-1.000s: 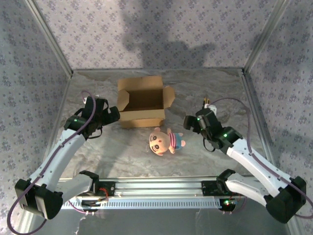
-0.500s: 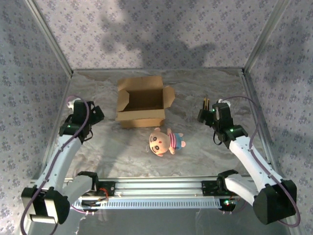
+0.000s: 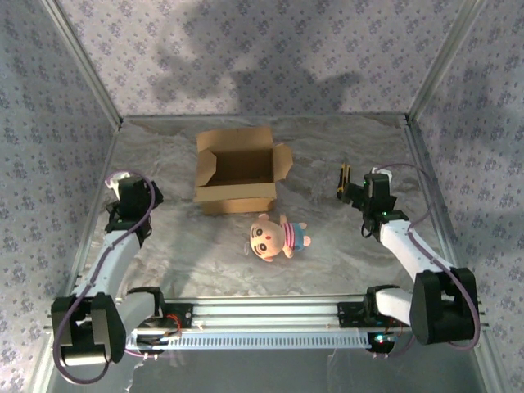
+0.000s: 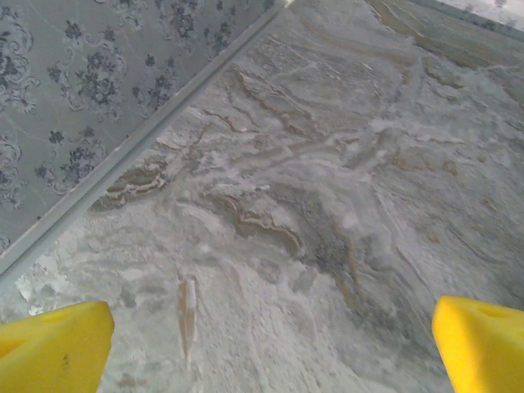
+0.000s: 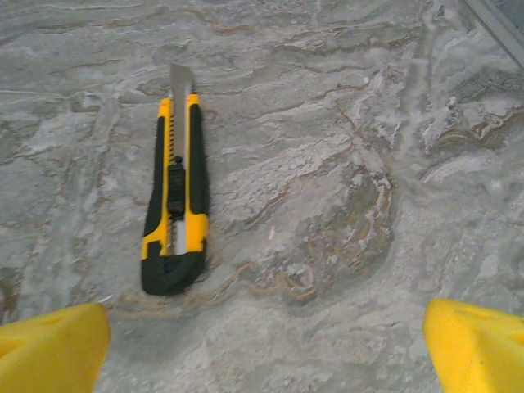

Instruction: Unpack the express box

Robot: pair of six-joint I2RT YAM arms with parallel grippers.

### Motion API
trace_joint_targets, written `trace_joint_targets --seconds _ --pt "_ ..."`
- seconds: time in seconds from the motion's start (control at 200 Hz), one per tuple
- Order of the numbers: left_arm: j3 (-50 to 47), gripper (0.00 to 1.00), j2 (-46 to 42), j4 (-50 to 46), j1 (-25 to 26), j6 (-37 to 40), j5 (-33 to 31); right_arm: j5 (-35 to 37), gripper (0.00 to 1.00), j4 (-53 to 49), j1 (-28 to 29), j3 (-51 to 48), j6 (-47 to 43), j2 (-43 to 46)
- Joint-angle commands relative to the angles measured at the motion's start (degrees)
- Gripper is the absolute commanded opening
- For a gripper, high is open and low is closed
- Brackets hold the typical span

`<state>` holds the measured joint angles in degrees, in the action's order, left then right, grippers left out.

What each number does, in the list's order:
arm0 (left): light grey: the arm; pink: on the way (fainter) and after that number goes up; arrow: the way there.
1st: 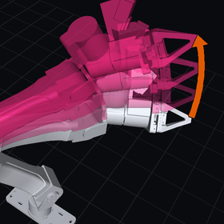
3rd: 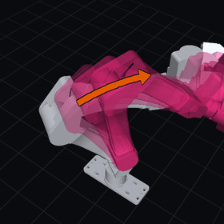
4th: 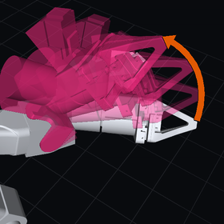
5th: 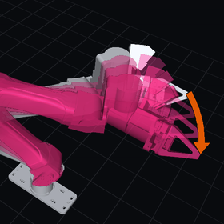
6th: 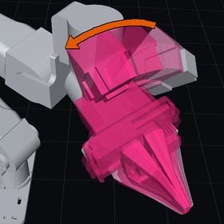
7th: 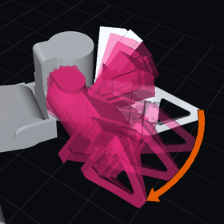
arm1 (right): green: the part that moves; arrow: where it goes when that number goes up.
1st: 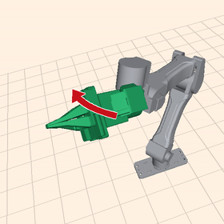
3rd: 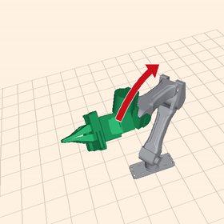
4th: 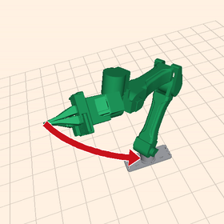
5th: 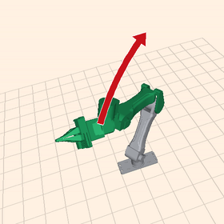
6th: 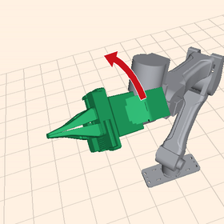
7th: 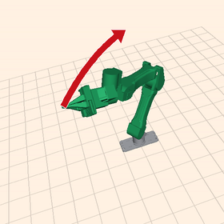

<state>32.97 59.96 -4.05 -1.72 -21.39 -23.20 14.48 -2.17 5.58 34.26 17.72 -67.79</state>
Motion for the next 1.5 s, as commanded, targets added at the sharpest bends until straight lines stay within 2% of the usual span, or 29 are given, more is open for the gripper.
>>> trace_joint_targets --seconds 0.0,0.13,0.25,0.405,0.495,0.615,0.7,0.835,1.044,1.154,1.364,1.494 --pt "-3.37 1.00 1.54 12.42 -1.64 3.09 0.28 0.01 1.00 5.62 -0.76 -0.02 -4.31 -0.77" --pt "-6.98 1.00 4.49 21.99 -1.82 4.79 2.32 2.82 1.00 10.41 -1.23 -1.79 -8.30 -1.14" --pt "-8.40 1.00 7.05 27.87 -1.84 7.21 4.40 4.22 1.00 15.43 -2.79 -4.33 -8.51 -2.60" --pt "-11.16 1.00 10.13 36.36 -2.31 9.34 4.29 5.73 1.00 24.88 -2.59 -6.92 -10.75 -7.13" --pt "-12.53 1.00 12.05 40.10 -2.80 9.52 6.26 4.80 1.00 30.71 -2.58 -7.67 -12.47 -10.59" --pt "-13.34 1.00 15.76 45.10 -3.53 9.71 10.43 4.49 1.00 29.61 -2.38 -5.13 -14.67 -13.48" --pt "-13.53 1.00 17.56 47.32 -3.63 10.35 11.50 3.88 1.00 33.50 -2.66 -6.25 -16.69 -13.81" --pt "-15.87 1.00 19.94 54.67 -3.64 10.99 12.37 -2.24 1.00 42.76 -5.68 -9.51 -17.33 -17.14" --pt "-14.40 1.00 20.52 52.92 -3.63 12.66 16.29 -4.67 1.00 44.28 -6.28 -10.38 -17.56 -17.50" --pt "-13.49 1.00 20.97 51.74 -3.60 13.47 18.30 -7.01 1.00 48.68 -6.55 -12.10 -18.30 -19.21" --pt "-10.94 1.00 22.99 49.32 -3.26 15.93 23.12 -7.39 1.00 48.41 -6.64 -12.07 -18.33 -19.21" --pt "-11.99 1.00 28.77 57.83 -1.96 17.29 23.49 -7.37 1.00 48.40 -6.64 -12.07 -18.33 -19.22"
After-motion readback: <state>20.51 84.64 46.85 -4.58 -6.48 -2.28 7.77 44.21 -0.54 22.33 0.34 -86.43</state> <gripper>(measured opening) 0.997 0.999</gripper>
